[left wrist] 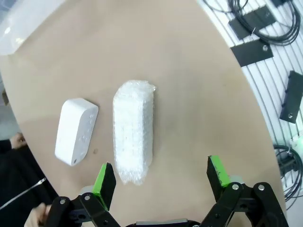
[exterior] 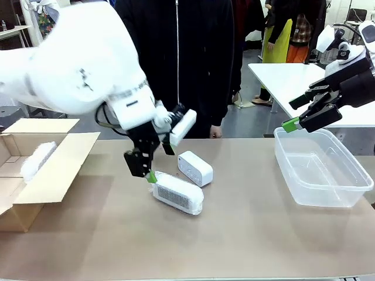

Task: Separate and place wrapped and unwrapped clocks.
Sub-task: Pick up the Digital clock indicated by the person.

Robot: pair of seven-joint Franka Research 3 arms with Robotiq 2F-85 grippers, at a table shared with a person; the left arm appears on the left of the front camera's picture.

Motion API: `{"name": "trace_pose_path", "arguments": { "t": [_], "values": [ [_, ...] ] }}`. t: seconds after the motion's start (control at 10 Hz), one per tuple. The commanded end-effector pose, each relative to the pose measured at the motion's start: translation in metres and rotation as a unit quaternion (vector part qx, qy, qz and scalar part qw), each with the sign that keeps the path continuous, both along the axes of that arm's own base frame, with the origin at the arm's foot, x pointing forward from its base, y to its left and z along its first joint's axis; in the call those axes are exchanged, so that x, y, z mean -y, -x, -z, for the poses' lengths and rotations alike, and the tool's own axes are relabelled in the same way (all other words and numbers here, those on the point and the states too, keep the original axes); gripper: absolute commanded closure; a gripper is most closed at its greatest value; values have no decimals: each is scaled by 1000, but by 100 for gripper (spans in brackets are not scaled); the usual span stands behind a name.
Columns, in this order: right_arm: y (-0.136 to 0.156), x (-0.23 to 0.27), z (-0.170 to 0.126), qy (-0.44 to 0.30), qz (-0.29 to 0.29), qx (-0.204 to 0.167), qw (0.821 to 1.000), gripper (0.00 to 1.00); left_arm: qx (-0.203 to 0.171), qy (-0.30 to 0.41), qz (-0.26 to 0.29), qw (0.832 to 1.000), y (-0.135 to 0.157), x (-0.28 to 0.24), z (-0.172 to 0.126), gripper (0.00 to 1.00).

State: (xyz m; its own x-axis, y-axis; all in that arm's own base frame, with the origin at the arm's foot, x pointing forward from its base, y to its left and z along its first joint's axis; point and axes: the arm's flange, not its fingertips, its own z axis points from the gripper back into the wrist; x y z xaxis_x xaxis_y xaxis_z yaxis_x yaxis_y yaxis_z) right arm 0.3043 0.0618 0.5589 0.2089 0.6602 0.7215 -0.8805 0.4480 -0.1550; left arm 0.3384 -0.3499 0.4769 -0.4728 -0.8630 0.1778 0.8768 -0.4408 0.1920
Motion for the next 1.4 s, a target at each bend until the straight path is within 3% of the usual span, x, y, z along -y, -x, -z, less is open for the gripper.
{"name": "trace_pose_path", "arguments": {
  "t": [0.0,0.3,1.3],
  "values": [
    [-1,-1,1,-7,-6,-4,1000,0,12,-31,2,999,-19,16,19,0],
    [-1,-1,1,-7,-6,-4,1000,0,36,-44,2,998,-31,25,57,0],
    [-1,-1,1,-7,-6,-4,1000,0,24,-57,-10,998,-63,42,124,0]
  ]
}}
